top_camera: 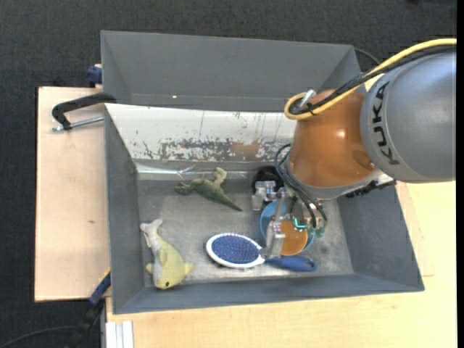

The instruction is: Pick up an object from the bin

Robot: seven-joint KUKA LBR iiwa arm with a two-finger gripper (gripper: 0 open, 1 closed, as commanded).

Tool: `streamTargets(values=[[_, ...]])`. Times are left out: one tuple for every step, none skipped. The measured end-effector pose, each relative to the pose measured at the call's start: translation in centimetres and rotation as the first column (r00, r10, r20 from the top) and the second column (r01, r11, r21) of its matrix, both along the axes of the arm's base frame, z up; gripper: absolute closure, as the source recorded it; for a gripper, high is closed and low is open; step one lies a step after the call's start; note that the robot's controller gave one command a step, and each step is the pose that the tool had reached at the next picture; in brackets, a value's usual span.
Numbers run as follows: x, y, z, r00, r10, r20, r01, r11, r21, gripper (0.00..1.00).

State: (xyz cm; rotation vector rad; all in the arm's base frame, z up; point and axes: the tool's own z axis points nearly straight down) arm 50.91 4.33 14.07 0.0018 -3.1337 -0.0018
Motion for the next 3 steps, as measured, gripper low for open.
streamTargets(values=[[-0.27, 2.80, -6.86, 0.952, -0.306, 0.003, 0.306, 0.952, -0.001, 0.00], [-0.12, 2.78, -6.72, 0.952, -0.305, 0.009, 0.305, 0.952, 0.001, 1.00], [0.07, 2.76, -6.65, 0.952, -0.306, 0.016, 0.306, 0.952, 0.004, 0.00]])
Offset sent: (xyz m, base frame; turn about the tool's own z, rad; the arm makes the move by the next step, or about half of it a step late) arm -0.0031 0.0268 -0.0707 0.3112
